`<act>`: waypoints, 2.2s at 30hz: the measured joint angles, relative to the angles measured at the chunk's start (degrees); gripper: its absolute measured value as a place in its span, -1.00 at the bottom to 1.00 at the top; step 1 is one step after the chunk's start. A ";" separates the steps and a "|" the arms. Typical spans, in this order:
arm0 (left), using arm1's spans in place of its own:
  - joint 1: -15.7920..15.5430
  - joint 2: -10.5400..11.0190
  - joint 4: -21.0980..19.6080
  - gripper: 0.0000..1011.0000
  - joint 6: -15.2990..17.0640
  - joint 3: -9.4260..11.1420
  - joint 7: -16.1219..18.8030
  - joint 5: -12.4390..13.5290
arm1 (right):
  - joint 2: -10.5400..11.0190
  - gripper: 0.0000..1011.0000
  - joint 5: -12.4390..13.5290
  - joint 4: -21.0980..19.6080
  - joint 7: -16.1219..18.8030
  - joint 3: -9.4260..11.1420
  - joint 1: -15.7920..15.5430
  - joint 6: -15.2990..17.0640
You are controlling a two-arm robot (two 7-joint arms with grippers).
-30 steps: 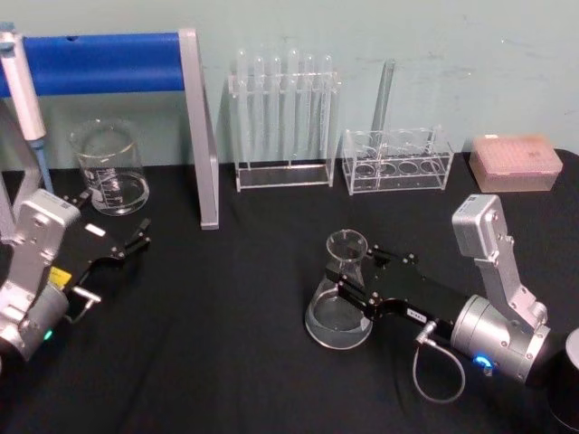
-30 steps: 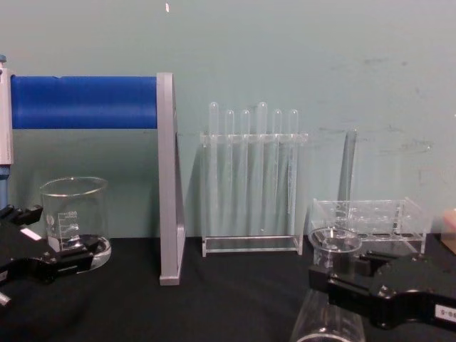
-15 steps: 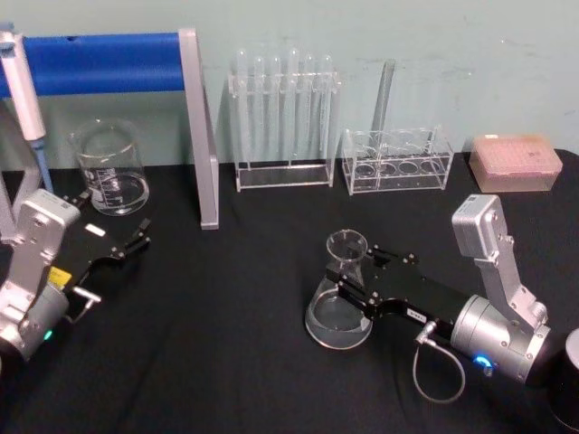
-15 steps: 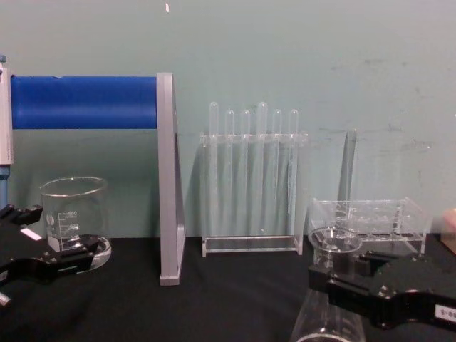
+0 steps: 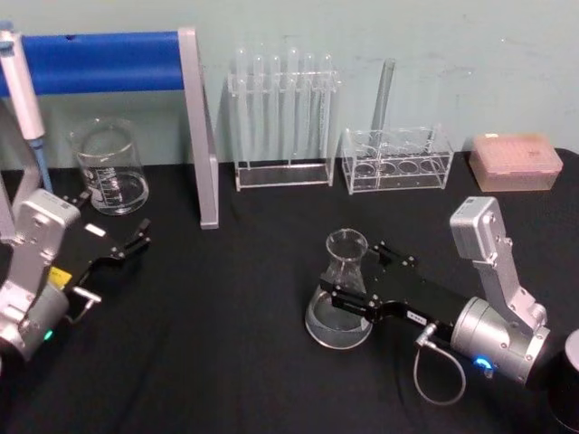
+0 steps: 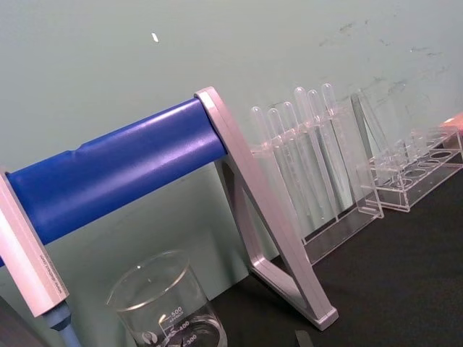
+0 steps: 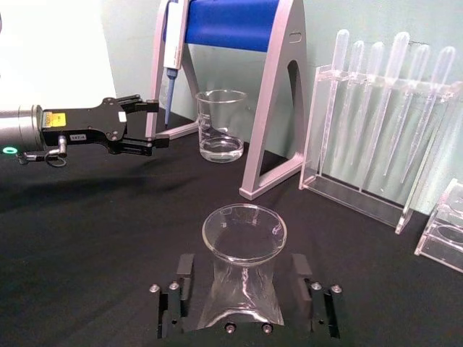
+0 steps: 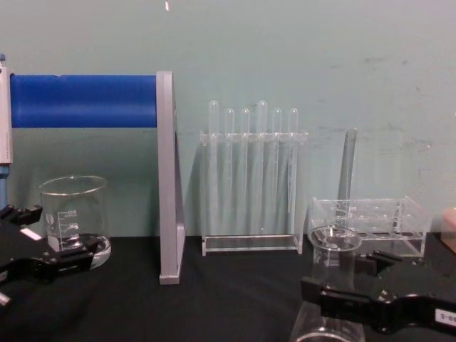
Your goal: Grasp the erlenmeyer flask with one hand, shake it three times, then place it back.
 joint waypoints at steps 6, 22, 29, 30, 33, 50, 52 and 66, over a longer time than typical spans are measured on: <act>0.00 0.00 0.00 0.98 0.00 0.00 0.00 0.00 | 0.00 0.91 0.02 -0.02 0.00 0.02 0.03 -0.05; 0.00 0.00 0.00 0.98 0.00 0.00 0.00 0.00 | 0.00 0.98 0.05 -0.12 -0.02 0.03 0.03 -0.13; 0.00 0.00 0.00 0.98 0.00 0.00 0.00 0.00 | 0.61 0.98 -0.31 -1.04 -0.24 0.42 -0.60 -0.47; 0.00 0.00 0.00 0.98 0.00 0.00 0.00 0.00 | 0.72 0.98 -0.32 -1.18 -0.25 0.52 -0.73 -0.47; 0.00 0.00 0.00 0.98 0.00 0.00 0.00 0.00 | 1.27 0.98 -0.32 -1.73 -0.26 0.89 -1.28 -0.47; 0.00 0.00 0.00 0.98 0.00 0.00 0.00 0.00 | 4.51 0.98 2.06 -4.62 -5.59 7.95 -7.00 3.11; 0.00 0.00 0.00 0.98 0.00 0.00 0.00 0.00 | 2.94 0.98 2.10 -4.09 -8.80 9.78 -6.75 3.66; 0.00 0.00 0.00 0.98 0.00 0.00 0.00 0.00 | -4.36 0.98 -4.22 1.12 -19.71 12.33 -1.65 3.21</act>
